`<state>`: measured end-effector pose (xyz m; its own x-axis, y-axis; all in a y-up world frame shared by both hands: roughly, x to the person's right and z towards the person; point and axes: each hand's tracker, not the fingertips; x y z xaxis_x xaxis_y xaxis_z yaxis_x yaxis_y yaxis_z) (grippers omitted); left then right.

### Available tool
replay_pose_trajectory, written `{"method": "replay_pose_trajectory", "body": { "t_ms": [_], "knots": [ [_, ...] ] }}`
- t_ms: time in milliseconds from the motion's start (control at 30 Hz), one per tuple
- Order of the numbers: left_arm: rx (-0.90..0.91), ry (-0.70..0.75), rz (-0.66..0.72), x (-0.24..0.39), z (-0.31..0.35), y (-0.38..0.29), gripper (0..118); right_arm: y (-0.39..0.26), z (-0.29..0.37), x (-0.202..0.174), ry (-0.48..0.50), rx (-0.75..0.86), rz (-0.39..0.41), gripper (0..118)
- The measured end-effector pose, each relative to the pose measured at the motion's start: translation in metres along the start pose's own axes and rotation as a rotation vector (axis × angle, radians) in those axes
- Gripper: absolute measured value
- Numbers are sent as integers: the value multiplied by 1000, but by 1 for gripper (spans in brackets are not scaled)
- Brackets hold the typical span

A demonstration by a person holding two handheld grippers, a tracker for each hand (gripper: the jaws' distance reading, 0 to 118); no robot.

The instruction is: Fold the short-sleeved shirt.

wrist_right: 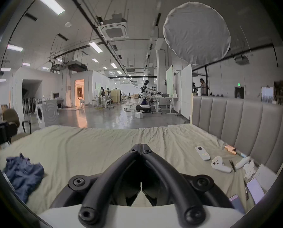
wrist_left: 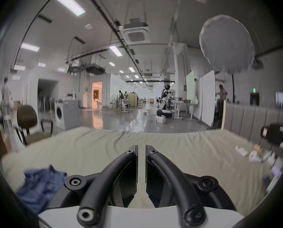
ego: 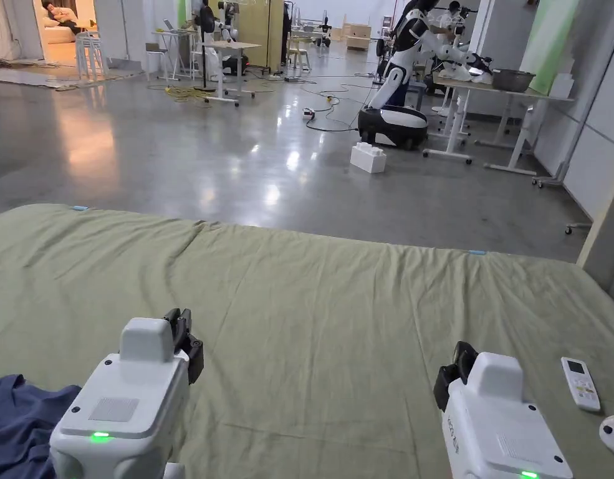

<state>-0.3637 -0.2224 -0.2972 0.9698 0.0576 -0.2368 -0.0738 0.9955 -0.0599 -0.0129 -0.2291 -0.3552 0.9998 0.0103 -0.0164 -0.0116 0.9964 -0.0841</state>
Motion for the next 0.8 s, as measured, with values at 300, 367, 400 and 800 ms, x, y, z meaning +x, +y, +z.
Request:
{"method": "replay_pose_trajectory", "body": {
  "t_ms": [300, 367, 400, 800],
  "knots": [
    [32, 19, 339, -27, 2, 6, 9, 14, 2, 14, -17, 9, -318, 1],
    [-1, 6, 27, -2, -1, 11, 9, 19, -2, 0, 14, 23, -35, 1],
    [-14, -1, -195, 15, -1, 10, 9, 21, -3, -13, 21, 47, 234, 1],
    [5, 9, -998, 54, 9, -7, 9, 6, 11, -45, 61, 121, 1124, 1]
  ]
}}
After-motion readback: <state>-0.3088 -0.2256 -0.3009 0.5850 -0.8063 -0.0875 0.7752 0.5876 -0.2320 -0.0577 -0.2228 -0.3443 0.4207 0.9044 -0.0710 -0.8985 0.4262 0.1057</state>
